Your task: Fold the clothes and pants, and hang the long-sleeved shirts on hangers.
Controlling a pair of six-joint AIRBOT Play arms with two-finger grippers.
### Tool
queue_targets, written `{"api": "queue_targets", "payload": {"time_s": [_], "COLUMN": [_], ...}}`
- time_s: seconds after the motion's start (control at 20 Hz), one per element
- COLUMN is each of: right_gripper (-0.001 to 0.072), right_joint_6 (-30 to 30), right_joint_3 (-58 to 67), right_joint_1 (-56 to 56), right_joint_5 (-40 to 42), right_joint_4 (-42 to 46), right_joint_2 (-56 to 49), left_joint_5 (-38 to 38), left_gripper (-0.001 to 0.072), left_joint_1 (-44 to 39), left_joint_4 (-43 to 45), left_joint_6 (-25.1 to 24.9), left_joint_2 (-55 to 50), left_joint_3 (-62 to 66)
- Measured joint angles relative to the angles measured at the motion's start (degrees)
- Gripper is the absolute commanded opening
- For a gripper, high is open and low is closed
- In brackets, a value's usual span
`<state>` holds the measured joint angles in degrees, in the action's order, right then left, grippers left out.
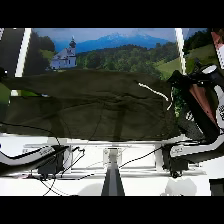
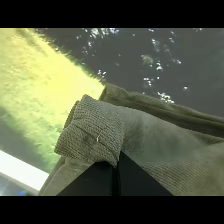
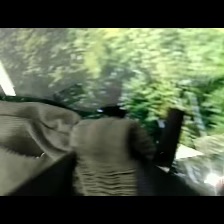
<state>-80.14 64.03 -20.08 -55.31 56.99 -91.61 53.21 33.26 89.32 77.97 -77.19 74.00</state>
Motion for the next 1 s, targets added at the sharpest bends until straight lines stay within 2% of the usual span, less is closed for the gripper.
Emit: {"api": "queue_targets", "payload": {"time_s": [0.1,0.15,0.5,0.6,0.85,1.0], "right_gripper": [0.0059,0.0033,0.0033,0.0033,0.0033,0.0032], "right_joint_6": [1.22,1.62,2.97,3.02,3.1,3.13], "right_joint_3": [0.42,0.92,7.63,9.31,10.99,11.26], "right_joint_1": [1.55,2.23,3.93,3.98,4.04,4.04], "right_joint_5": [2.1,3.5,10.01,10.97,11.56,11.45], "right_joint_4": [-0.92,-1.18,-1.51,-1.4,-1.31,-1.25], "right_joint_2": [-0.42,-0.57,-0.85,-0.85,-0.52,-0.2], "left_joint_5": [0.0,-0.02,-4.04,-7.48,-22.1,-24.15], "left_gripper": [0.0024,0.0024,0.0024,0.0023,0.0022,0.0018], "left_joint_1": [0.0,0.0,0.0,0.0,-1.51,-2.69], "left_joint_4": [0.02,0.0,-0.02,-1.88,-13.6,-13.31], "left_joint_6": [0.0,0.0,0.0,0.28,1.07,0.87], "left_joint_2": [0.0,0.0,0.0,0.24,1.16,1.66], "left_joint_3": [0.0,0.0,0.0,0.07,3.61,6.54]}}
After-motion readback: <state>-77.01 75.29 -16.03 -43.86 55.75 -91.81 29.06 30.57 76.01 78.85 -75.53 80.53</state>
